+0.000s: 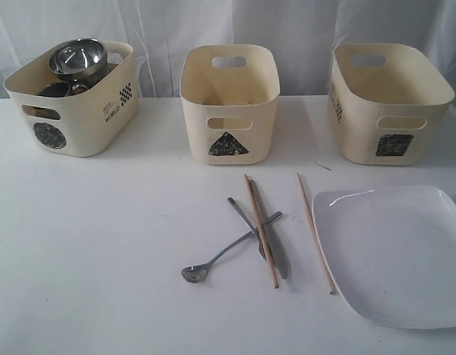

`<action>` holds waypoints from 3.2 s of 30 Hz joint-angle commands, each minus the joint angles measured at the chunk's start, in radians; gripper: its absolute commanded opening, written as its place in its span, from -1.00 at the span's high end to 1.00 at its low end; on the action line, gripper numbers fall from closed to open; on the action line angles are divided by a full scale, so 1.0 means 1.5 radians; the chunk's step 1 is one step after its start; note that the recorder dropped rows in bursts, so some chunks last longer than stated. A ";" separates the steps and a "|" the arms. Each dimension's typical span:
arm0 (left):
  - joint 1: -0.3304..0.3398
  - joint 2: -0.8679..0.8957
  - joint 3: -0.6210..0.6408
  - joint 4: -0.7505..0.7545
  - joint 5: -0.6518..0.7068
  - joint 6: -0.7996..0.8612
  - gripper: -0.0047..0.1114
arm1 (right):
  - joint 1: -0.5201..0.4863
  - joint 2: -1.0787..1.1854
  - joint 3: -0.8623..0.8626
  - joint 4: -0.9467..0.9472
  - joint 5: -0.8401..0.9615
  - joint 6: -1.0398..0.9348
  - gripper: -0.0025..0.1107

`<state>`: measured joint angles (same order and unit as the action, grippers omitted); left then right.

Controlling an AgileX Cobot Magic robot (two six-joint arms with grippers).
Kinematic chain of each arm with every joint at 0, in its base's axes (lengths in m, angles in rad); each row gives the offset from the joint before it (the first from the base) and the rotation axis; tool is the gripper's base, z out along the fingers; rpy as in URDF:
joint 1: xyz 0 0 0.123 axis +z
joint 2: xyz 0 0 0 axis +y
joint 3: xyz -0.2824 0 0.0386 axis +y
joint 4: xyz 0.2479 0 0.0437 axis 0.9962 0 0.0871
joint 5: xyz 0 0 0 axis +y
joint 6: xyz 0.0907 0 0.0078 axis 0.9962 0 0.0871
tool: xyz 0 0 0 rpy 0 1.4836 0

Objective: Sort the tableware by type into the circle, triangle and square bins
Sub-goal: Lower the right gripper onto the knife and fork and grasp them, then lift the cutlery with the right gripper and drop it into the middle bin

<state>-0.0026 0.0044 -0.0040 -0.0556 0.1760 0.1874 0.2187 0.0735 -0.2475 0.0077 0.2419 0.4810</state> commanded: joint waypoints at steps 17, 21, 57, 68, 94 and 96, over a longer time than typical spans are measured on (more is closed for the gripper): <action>0.001 -0.003 0.003 -0.002 -0.003 -0.005 0.92 | 0.152 0.999 -0.576 0.022 0.336 -0.347 -0.14; 0.001 -0.003 0.003 -0.002 -0.003 -0.005 0.92 | 0.181 1.096 -0.656 0.021 0.299 -0.346 -0.28; 0.001 -0.003 0.003 -0.002 -0.003 -0.005 0.92 | 0.172 1.342 -0.746 -0.111 0.260 -0.171 -0.05; 0.001 -0.003 0.003 -0.002 -0.003 -0.005 0.92 | 0.172 1.326 -0.746 -0.110 0.283 -0.171 0.96; 0.001 -0.003 0.003 -0.002 -0.003 -0.005 0.92 | 0.122 1.127 -0.746 -0.150 0.026 0.023 0.96; 0.001 -0.003 0.003 -0.002 -0.003 -0.005 0.92 | 0.110 1.118 -0.746 -0.150 -0.009 0.050 0.96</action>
<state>-0.0026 0.0044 -0.0040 -0.0556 0.1760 0.1874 0.4159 1.7786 -1.3641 -0.2043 0.3359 0.4828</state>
